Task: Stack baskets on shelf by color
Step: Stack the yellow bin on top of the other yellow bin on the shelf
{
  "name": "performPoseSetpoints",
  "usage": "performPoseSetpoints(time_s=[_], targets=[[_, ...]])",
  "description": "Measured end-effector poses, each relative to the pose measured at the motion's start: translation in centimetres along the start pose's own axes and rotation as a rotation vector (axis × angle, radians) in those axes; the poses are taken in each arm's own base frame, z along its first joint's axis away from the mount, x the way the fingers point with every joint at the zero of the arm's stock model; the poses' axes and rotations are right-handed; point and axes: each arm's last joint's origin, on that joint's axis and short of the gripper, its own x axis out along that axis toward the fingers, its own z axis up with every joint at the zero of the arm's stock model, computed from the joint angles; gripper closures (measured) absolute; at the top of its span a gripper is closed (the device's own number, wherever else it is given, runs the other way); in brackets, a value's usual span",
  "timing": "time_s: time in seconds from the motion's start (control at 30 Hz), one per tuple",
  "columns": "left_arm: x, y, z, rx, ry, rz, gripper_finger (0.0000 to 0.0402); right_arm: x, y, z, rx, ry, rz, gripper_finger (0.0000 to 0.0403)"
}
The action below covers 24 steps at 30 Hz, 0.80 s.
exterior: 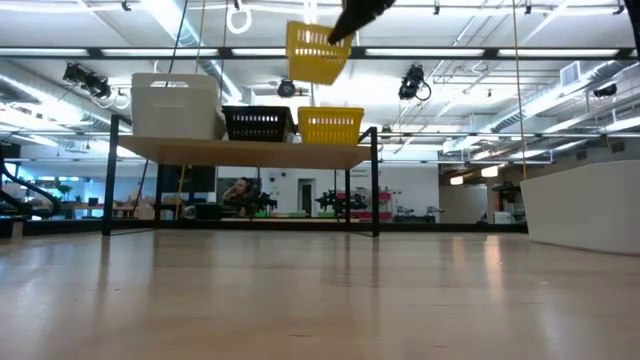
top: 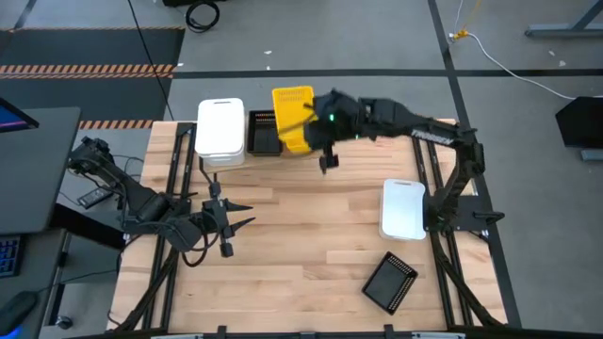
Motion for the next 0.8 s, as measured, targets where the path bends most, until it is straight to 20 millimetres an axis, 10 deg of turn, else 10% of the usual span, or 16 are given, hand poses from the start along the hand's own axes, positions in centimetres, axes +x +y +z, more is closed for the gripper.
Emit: performPoseSetpoints(time_s=[0.3, 0.8], targets=[[0.0, 0.0, 0.0, -0.002, 0.000, 0.000, 0.0274, 0.5, -4.0, -3.2, 0.097, 0.005, 0.087, 0.0390], [0.2, 0.2, 0.1, -0.010, 0.002, 0.013, 0.0274, 4.0, -3.4, -5.3, 0.088, 0.046, 0.156, 0.0391]])
